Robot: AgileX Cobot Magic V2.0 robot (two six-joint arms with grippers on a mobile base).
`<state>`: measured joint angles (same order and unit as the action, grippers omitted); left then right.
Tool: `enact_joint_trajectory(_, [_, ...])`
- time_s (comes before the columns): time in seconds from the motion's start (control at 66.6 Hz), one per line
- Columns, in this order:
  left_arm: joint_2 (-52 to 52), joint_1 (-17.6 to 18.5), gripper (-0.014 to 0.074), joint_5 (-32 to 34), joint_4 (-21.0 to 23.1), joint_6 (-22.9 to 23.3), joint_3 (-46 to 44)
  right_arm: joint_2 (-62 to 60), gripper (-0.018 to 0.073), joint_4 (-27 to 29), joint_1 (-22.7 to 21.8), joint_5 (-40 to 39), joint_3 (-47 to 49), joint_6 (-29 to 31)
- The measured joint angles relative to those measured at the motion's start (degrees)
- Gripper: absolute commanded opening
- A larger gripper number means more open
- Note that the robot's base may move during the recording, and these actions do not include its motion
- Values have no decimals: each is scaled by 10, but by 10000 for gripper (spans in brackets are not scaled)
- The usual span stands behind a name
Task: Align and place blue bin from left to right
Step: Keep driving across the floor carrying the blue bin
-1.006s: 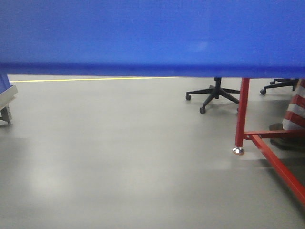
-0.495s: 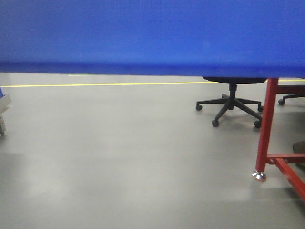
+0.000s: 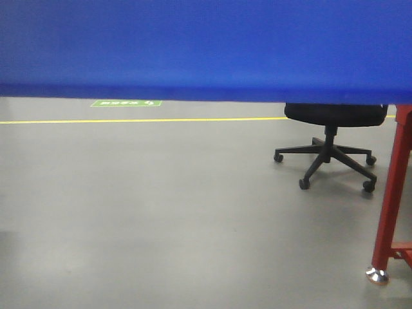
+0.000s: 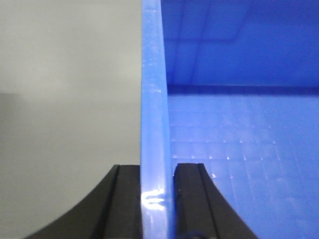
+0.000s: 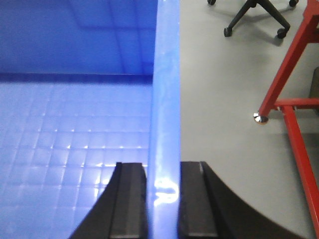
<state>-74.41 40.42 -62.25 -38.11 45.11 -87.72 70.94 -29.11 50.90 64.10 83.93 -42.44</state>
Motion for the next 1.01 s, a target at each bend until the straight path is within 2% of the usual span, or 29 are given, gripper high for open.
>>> enact_joint_trajectory(1.006, [0,0,-111,10,-4,0,0,0,-78,-3,0,-5,0,0])
